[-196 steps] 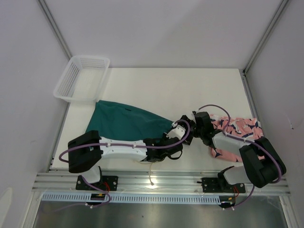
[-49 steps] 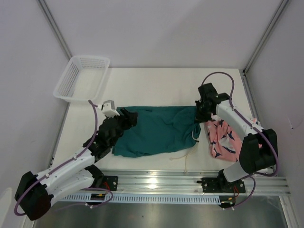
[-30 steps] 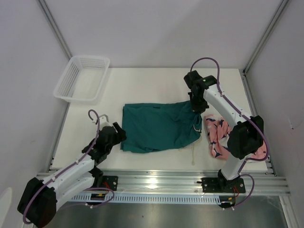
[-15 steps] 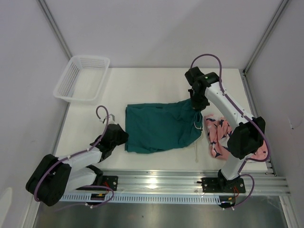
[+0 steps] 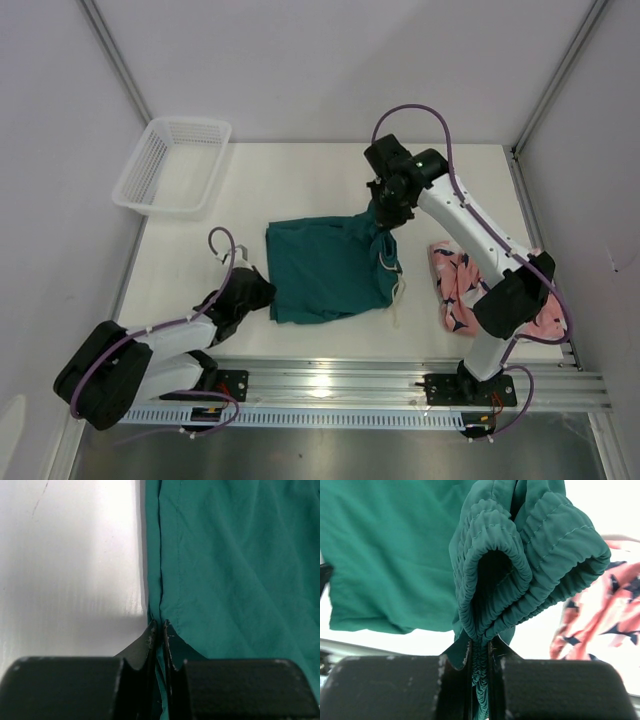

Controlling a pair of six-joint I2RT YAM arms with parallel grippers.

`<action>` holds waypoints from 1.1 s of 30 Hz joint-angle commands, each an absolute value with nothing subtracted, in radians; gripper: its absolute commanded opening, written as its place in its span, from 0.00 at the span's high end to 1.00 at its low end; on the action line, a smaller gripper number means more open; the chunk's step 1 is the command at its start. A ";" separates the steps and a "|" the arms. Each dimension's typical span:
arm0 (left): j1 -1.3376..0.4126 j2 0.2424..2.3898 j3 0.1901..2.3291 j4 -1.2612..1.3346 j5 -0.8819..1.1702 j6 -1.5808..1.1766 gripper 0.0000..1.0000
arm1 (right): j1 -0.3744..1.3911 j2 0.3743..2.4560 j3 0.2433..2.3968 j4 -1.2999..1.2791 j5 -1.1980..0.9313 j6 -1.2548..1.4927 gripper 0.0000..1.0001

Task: Fold and stack the shorts
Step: Fold the shorts

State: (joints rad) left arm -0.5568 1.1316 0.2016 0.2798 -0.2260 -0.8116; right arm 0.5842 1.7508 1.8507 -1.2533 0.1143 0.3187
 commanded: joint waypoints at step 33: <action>-0.565 1.019 0.135 0.247 -0.258 -0.788 0.91 | 0.827 1.922 1.773 -0.836 -0.101 0.584 1.00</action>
